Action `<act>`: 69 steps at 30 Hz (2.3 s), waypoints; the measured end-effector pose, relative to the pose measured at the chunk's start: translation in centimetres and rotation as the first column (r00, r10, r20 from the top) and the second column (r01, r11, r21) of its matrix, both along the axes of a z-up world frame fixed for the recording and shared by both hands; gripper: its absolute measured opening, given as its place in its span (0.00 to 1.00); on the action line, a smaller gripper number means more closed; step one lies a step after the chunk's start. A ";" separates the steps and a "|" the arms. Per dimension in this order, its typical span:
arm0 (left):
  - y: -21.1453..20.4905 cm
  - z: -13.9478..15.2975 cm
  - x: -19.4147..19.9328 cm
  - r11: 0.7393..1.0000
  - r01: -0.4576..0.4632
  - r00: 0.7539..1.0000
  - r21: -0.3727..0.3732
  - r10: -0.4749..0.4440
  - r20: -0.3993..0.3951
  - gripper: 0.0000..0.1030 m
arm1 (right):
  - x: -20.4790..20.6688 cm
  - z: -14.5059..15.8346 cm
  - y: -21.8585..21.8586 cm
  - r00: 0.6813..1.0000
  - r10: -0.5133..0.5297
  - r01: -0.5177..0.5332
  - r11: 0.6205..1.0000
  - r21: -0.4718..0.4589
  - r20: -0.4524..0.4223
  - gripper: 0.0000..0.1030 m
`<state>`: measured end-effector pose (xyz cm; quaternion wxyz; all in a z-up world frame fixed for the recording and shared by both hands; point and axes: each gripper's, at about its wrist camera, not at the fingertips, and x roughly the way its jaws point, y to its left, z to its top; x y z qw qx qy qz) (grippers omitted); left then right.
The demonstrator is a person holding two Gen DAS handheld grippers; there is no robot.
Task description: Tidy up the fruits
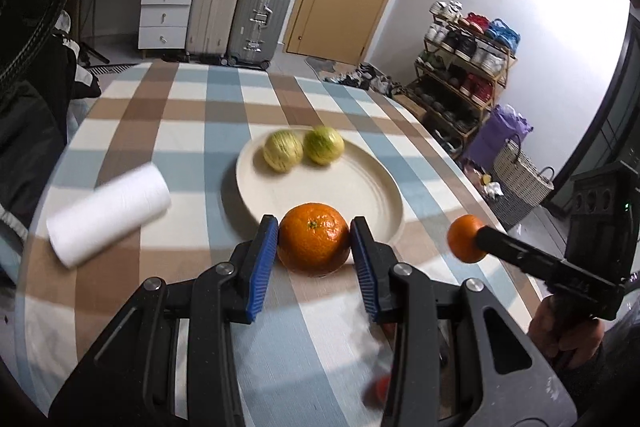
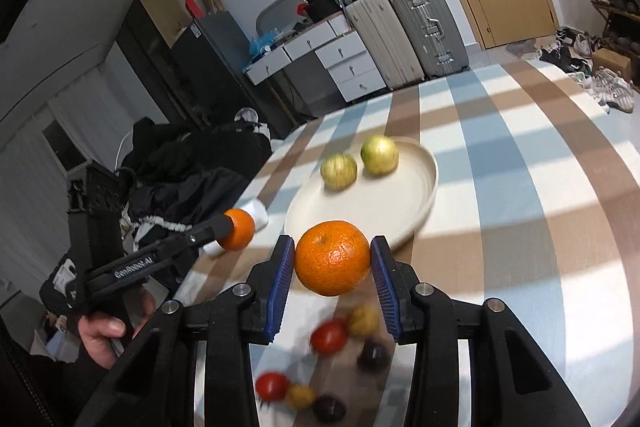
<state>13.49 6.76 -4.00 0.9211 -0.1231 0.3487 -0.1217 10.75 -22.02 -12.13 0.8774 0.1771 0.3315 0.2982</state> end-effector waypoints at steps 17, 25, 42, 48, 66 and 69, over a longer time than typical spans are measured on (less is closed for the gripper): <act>1.7 -2.3 12.6 1.000 -0.010 0.998 0.005 0.010 -0.056 0.34 | 13.5 0.8 2.3 0.999 0.032 -0.032 0.996 -0.085 -0.002 0.39; 2.0 -5.2 15.1 1.000 0.001 0.994 0.005 -0.001 -0.107 0.34 | 16.4 -2.3 3.5 0.998 0.034 -0.041 0.985 -0.165 -0.045 0.39; 1.6 -6.5 15.9 1.000 0.015 0.993 0.021 -0.013 -0.117 0.34 | 17.6 -4.0 4.5 0.999 0.021 -0.031 0.971 -0.238 -0.045 0.39; 1.7 -6.0 15.7 1.000 0.010 0.995 0.009 -0.009 -0.099 0.34 | 17.4 -3.7 4.8 1.000 0.016 -0.022 0.967 -0.253 -0.025 0.45; 0.1 0.3 7.5 0.995 -0.050 0.999 0.089 0.050 0.003 0.64 | 7.0 3.7 0.6 0.986 -0.060 0.088 0.980 -0.178 0.158 0.90; -0.3 1.2 5.3 0.992 -0.077 0.997 0.096 0.076 0.017 0.76 | 4.5 4.3 0.4 0.983 -0.063 0.095 0.979 -0.179 0.175 0.97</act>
